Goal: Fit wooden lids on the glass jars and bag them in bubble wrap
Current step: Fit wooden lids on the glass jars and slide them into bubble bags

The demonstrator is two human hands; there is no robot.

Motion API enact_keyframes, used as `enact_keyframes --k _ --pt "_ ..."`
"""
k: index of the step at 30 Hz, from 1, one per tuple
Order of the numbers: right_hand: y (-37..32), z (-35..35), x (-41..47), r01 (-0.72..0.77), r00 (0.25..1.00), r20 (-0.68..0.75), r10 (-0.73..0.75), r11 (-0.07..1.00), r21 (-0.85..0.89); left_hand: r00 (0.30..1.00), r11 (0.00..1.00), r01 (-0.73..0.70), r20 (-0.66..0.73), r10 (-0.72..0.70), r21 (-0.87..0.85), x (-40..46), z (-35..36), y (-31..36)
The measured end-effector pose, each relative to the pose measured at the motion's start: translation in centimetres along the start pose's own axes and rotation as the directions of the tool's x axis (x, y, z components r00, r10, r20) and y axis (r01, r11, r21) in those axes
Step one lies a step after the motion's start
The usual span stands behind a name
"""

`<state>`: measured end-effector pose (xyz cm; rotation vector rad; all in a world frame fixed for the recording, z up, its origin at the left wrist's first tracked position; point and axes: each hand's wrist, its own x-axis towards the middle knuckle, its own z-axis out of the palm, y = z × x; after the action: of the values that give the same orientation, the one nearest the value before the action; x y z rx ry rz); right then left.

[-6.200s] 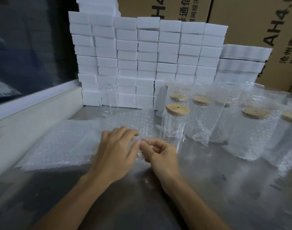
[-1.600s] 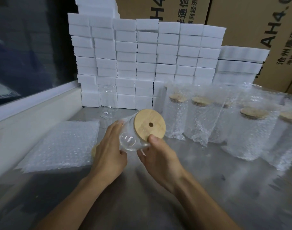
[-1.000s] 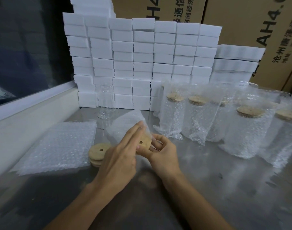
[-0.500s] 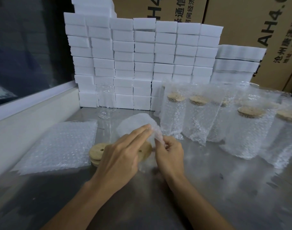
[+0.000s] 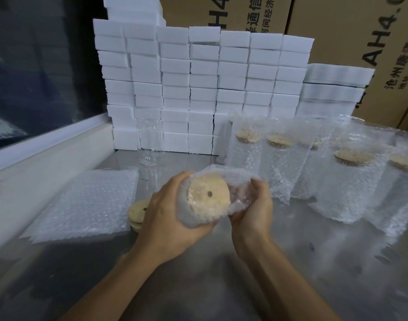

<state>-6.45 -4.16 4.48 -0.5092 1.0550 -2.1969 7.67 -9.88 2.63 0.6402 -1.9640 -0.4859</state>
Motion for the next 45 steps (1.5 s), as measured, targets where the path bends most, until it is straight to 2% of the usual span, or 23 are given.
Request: enact_keyframes --k 2,4,6,9,11,13,17,22,25,27,30,32,34,36,38,40,43,45 --pt "0.0 0.2 -0.1 0.036 0.995 0.096 -0.037 0.999 0.007 0.996 0.985 0.044 -0.070 -0.056 -0.165 0.2 -0.1 0.3" --pt "0.5 0.0 -0.3 0.159 0.977 0.173 -0.126 0.968 -0.195 0.985 0.940 0.089 -0.109 -0.131 -0.329 0.5 -0.2 1.0" --pt "1.0 -0.2 -0.8 0.274 0.940 0.300 -0.163 0.885 -0.377 0.978 0.850 0.141 -0.063 -0.201 -0.508 0.6 -0.2 1.5" --pt "1.0 -0.4 -0.9 0.266 0.929 0.356 -0.098 0.847 -0.461 0.965 0.704 0.226 0.053 -0.259 -0.673 0.6 0.0 1.9" --pt "0.5 -0.3 -0.9 0.276 0.926 0.358 -0.121 0.863 -0.422 0.946 0.651 0.289 0.103 -0.308 -0.702 0.5 0.1 1.9" --pt "0.3 -0.1 -1.0 0.331 0.919 0.350 -0.181 0.836 -0.438 0.924 0.616 0.346 0.145 -0.353 -0.707 0.4 0.1 1.9" --pt "0.7 0.0 -1.3 0.431 0.901 0.276 -0.334 0.756 -0.493 0.907 0.584 0.412 0.254 -0.335 -0.700 0.5 0.3 1.7" --pt "1.2 -0.7 -0.5 0.354 0.931 0.098 -0.350 0.808 -0.472 0.815 0.549 0.579 0.440 -0.377 -0.602 -0.2 1.0 1.6" --pt "1.5 -0.8 -0.2 0.279 0.955 0.044 -0.293 0.839 -0.468 0.811 0.513 0.584 0.433 -0.394 -0.629 -0.6 1.3 1.8" --pt "1.7 -1.0 -0.2 0.301 0.947 0.063 -0.316 0.802 -0.515 0.835 0.526 0.545 0.372 -0.404 -0.653 -0.6 1.2 2.0" --pt "2.0 -1.2 -0.7 0.439 0.879 0.172 -0.445 0.614 -0.656 0.881 0.598 0.438 0.186 -0.436 -0.671 -0.4 1.1 2.5" --pt "2.0 -1.0 -1.2 0.526 0.838 0.275 -0.471 0.563 -0.638 0.883 0.650 0.385 0.057 -0.465 -0.656 -0.2 1.1 2.7" --pt "1.9 -0.9 -1.4 0.563 0.826 0.416 -0.381 0.602 -0.567 0.870 0.678 0.372 -0.018 -0.493 -0.635 0.0 1.1 2.6" --pt "1.8 -1.0 -1.4 0.527 0.809 0.556 -0.191 0.654 -0.542 0.858 0.692 0.367 -0.060 -0.509 -0.622 0.1 1.0 2.3" --pt "2.3 -1.2 -1.5 0.491 0.761 0.649 -0.030 0.679 -0.545 0.867 0.719 0.339 -0.096 -0.489 -0.606 0.2 1.0 2.0" --pt "3.4 -1.4 -1.5 0.475 0.753 0.658 -0.011 0.701 -0.532 0.891 0.748 0.311 -0.094 -0.444 -0.586 0.0 1.4 1.9" --pt "4.3 -1.7 -1.3 0.441 0.825 0.554 -0.111 0.738 -0.510 0.932 0.782 0.303 0.000 -0.361 -0.544 -0.2 2.0 1.8" --pt "3.9 -2.3 -0.6 0.425 0.866 0.478 -0.148 0.721 -0.547 0.942 0.797 0.312 0.063 -0.328 -0.517 -0.2 2.2 1.6"
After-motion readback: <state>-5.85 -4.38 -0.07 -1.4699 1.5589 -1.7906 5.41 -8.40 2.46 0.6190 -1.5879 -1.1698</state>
